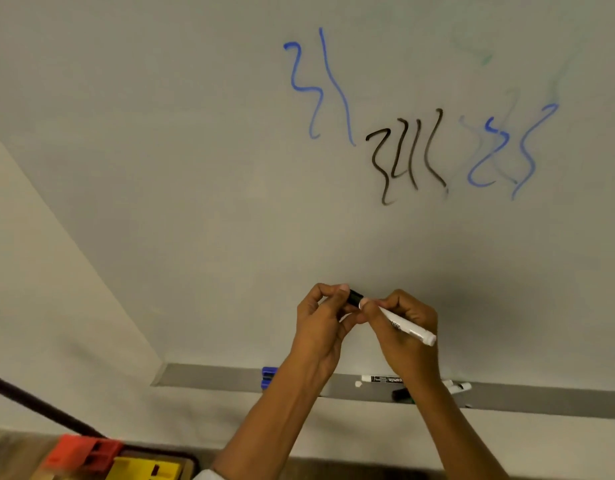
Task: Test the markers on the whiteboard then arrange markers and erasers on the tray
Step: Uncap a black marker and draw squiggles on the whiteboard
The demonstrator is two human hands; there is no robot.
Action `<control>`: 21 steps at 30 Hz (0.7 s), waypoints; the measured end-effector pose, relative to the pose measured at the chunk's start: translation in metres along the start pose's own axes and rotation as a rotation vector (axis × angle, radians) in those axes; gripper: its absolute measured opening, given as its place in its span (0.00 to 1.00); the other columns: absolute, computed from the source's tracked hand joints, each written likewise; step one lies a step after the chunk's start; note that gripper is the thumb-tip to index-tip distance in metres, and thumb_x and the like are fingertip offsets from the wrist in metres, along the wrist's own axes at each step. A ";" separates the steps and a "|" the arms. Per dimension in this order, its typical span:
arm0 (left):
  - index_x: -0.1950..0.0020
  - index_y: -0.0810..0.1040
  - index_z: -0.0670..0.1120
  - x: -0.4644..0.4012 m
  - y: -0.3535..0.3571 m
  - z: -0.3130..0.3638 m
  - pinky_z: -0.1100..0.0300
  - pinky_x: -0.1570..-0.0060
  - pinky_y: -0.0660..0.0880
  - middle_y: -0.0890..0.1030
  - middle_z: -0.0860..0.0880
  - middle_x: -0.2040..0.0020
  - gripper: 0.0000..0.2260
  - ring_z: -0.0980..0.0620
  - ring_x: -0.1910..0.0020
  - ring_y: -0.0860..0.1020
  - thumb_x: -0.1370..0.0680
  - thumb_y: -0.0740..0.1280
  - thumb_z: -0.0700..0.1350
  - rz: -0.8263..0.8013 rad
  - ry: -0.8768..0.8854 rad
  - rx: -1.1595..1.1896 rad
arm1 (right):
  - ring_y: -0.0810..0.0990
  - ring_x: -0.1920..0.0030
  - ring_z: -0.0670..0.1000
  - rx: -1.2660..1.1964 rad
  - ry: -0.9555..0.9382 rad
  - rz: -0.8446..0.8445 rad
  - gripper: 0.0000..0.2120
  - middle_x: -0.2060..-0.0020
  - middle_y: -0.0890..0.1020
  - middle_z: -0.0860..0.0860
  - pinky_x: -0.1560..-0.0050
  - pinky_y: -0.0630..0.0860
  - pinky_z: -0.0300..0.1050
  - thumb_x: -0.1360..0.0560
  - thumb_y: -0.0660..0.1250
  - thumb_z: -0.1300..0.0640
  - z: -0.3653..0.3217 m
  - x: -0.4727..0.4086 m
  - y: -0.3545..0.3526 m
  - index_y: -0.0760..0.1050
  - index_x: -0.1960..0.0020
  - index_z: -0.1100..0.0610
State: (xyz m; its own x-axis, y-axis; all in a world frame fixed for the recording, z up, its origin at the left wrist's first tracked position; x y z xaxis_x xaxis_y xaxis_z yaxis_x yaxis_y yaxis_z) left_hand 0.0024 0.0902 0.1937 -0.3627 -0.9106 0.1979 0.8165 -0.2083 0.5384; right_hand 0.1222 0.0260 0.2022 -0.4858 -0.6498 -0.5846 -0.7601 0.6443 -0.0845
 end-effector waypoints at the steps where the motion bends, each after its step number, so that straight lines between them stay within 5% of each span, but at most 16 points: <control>1: 0.59 0.75 0.39 -0.002 -0.004 -0.003 0.55 0.61 0.82 0.81 0.44 0.66 0.07 0.50 0.66 0.81 0.21 0.64 0.35 0.012 0.002 -0.011 | 0.78 0.71 0.51 -0.007 0.030 0.001 0.15 0.72 0.80 0.50 0.71 0.76 0.43 0.29 0.74 0.50 0.007 0.002 0.002 0.78 0.65 0.60; 5: 0.55 0.78 0.38 -0.012 -0.034 -0.021 0.51 0.55 0.83 0.81 0.41 0.62 0.03 0.47 0.62 0.81 0.22 0.67 0.36 0.168 -0.015 -0.045 | 0.82 0.67 0.56 -0.091 0.280 -0.030 0.12 0.70 0.81 0.54 0.66 0.82 0.51 0.29 0.76 0.53 0.037 0.015 0.021 0.78 0.64 0.60; 8: 0.52 0.78 0.36 -0.016 -0.057 -0.044 0.53 0.58 0.83 0.83 0.39 0.62 0.04 0.46 0.63 0.83 0.23 0.69 0.36 0.288 -0.057 -0.010 | 0.85 0.60 0.54 -0.278 0.635 -0.026 0.08 0.64 0.85 0.54 0.61 0.82 0.45 0.29 0.76 0.56 0.069 0.038 0.036 0.81 0.57 0.60; 14: 0.49 0.76 0.40 -0.016 -0.104 -0.109 0.54 0.57 0.83 0.83 0.37 0.52 0.06 0.44 0.56 0.84 0.24 0.70 0.37 0.589 -0.160 0.010 | 0.80 0.57 0.53 -0.450 1.156 0.023 0.10 0.59 0.84 0.55 0.53 0.79 0.50 0.25 0.72 0.53 0.138 0.090 0.034 0.81 0.50 0.58; 17: 0.52 0.75 0.41 -0.019 -0.128 -0.120 0.50 0.53 0.82 0.82 0.37 0.51 0.05 0.43 0.59 0.83 0.24 0.70 0.36 0.718 -0.134 -0.016 | 0.80 0.55 0.52 -0.068 1.038 -0.134 0.10 0.57 0.83 0.52 0.57 0.78 0.41 0.27 0.73 0.59 0.171 0.103 0.017 0.81 0.46 0.59; 19: 0.50 0.76 0.40 -0.021 -0.137 -0.121 0.49 0.51 0.81 0.82 0.38 0.52 0.05 0.44 0.61 0.83 0.24 0.70 0.36 0.763 -0.110 -0.053 | 0.79 0.51 0.49 0.365 0.752 -0.349 0.15 0.52 0.80 0.47 0.53 0.76 0.35 0.29 0.75 0.59 0.188 0.103 0.007 0.78 0.44 0.55; 21: 0.51 0.77 0.40 -0.023 -0.141 -0.123 0.51 0.53 0.81 0.83 0.40 0.53 0.04 0.43 0.60 0.83 0.24 0.70 0.36 0.784 -0.096 -0.094 | 0.79 0.48 0.50 0.600 0.506 -0.481 0.18 0.47 0.79 0.48 0.47 0.78 0.40 0.30 0.75 0.59 0.202 0.106 0.005 0.78 0.41 0.55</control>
State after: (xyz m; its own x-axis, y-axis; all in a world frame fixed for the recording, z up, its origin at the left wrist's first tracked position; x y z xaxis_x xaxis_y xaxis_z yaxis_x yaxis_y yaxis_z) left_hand -0.0494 0.0964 0.0125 0.3002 -0.7703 0.5625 0.8828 0.4478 0.1420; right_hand 0.1538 0.0421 -0.0233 -0.4138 -0.9098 0.0323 -0.6464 0.2686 -0.7141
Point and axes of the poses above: each hand's wrist, its own x-axis away from the middle knuckle, its own y-axis out of the palm, z = x × y, the point moved 6 cm from there along -x, towards the middle knuckle
